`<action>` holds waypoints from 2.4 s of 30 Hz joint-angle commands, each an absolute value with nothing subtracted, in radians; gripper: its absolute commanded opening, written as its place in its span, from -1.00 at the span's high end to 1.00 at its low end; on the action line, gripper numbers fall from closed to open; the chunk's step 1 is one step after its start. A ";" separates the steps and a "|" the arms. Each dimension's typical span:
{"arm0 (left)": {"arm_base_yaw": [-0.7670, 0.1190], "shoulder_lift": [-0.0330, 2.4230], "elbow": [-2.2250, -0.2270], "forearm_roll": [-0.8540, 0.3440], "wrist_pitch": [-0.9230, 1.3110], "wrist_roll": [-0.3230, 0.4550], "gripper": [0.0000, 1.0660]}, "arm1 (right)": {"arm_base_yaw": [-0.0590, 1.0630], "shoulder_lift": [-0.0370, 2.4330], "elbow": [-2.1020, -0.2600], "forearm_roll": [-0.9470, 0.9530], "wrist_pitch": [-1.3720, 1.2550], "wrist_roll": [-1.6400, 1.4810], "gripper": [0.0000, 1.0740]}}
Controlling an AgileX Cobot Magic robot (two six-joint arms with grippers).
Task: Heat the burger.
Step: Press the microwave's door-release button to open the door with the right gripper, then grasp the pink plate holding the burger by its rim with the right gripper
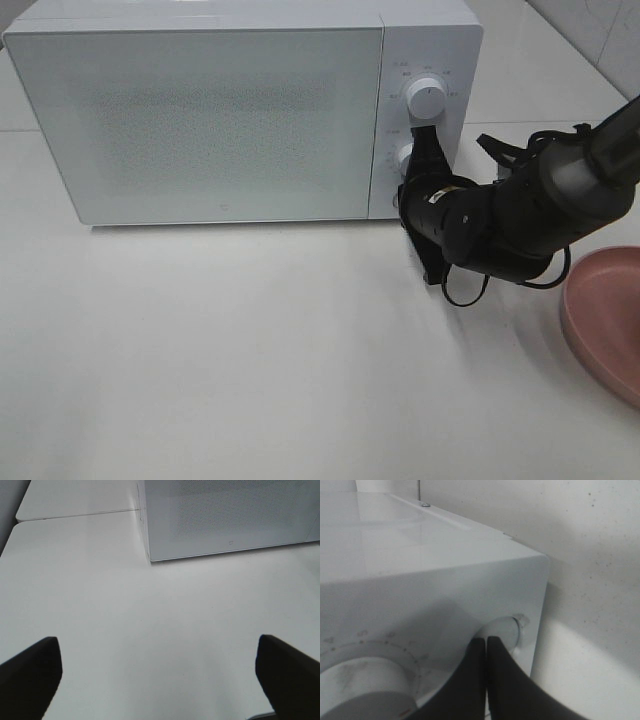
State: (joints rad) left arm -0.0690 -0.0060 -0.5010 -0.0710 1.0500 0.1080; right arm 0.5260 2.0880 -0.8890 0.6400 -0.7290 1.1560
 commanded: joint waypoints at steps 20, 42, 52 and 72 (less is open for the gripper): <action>-0.073 -0.024 -0.498 -0.071 1.040 0.108 -0.83 | 0.513 2.087 -0.911 0.621 -1.091 1.176 1.00; -0.073 -0.024 -0.498 -0.071 1.040 0.108 -0.83 | 0.503 2.172 -1.007 0.599 -1.247 1.201 1.00; -0.073 -0.024 -0.498 -0.071 1.040 0.108 -0.83 | 0.505 2.125 -0.955 0.595 -1.107 1.202 1.00; -0.073 -0.024 -0.498 -0.071 1.040 0.108 -0.83 | 0.517 1.952 -0.753 0.482 -0.693 1.170 1.00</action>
State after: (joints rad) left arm -0.0690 -0.0060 -0.5010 -0.0700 1.0500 0.1080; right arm 0.5230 1.9680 -0.7570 0.5030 -0.7200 1.1920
